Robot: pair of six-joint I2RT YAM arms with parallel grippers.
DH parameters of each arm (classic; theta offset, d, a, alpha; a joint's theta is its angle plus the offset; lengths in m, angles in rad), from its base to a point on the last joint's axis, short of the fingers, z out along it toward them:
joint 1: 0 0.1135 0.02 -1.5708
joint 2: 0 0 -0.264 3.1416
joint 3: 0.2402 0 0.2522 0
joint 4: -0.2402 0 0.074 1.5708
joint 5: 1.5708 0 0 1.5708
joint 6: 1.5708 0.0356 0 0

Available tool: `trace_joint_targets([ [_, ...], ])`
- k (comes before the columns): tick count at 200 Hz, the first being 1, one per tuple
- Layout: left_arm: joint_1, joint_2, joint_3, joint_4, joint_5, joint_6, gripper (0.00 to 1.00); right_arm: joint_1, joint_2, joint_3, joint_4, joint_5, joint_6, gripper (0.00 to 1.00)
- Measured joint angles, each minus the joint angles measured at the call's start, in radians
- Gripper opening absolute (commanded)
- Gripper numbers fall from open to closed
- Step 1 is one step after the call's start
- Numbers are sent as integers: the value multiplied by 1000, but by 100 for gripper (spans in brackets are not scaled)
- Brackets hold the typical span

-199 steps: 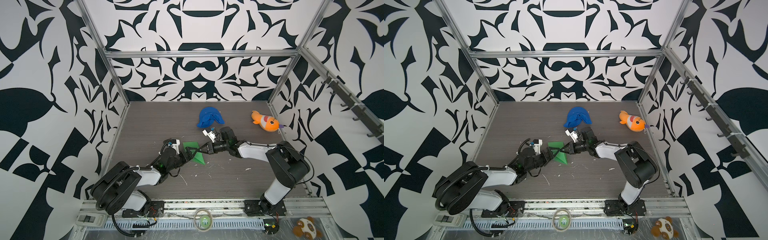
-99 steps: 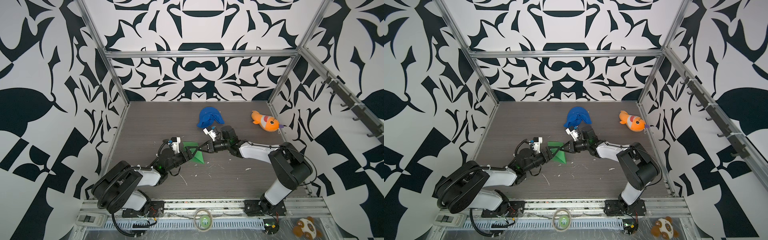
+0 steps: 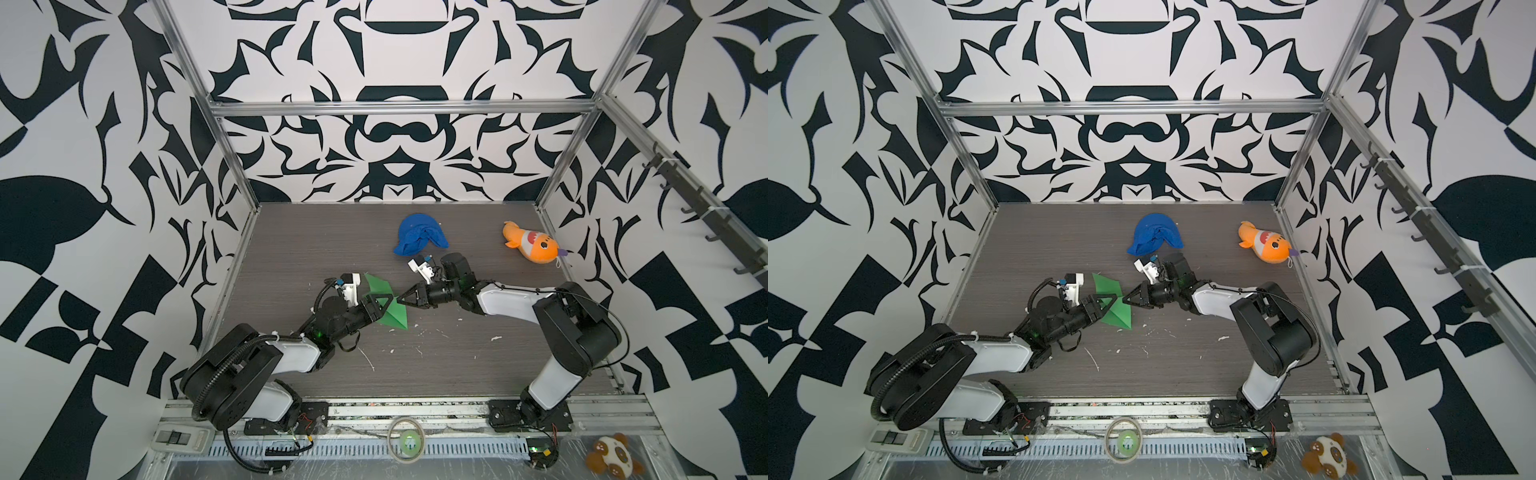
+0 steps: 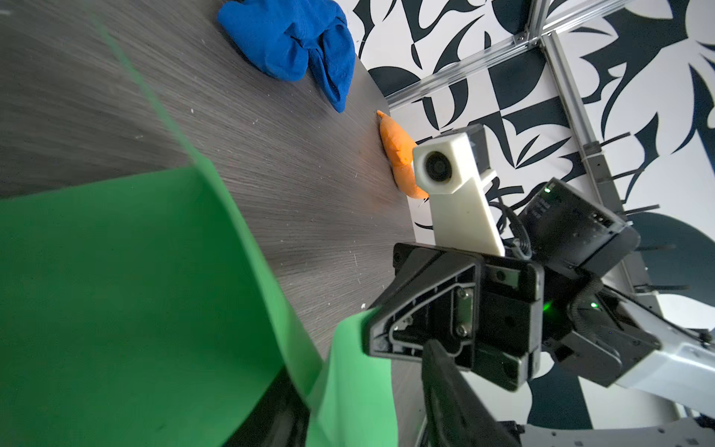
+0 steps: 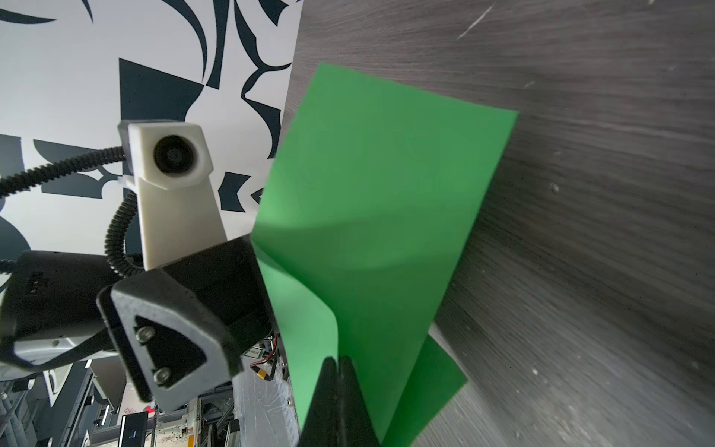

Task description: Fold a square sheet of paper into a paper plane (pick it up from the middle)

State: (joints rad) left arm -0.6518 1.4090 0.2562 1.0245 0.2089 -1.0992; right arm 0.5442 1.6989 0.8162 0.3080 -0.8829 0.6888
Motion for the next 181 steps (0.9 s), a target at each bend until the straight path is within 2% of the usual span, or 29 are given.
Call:
trace_joint_targets([
  [63,3,0,10,-72,2,3,20,-2,0,0,-12,7,0,5],
  [83,4,0,21,-104,2,6,13,-5,0,0,-16,9,-4,11],
  [103,4,0,40,-152,0,8,10,-7,-3,1,-47,32,-27,23],
  [114,4,-1,48,-179,-3,8,8,-7,-16,1,-89,74,-58,33],
  [130,4,-5,54,-215,-11,8,7,-7,-66,-5,-157,161,-122,39],
  [181,4,-42,130,-428,-60,-10,6,40,-362,-111,-194,518,-330,43],
])
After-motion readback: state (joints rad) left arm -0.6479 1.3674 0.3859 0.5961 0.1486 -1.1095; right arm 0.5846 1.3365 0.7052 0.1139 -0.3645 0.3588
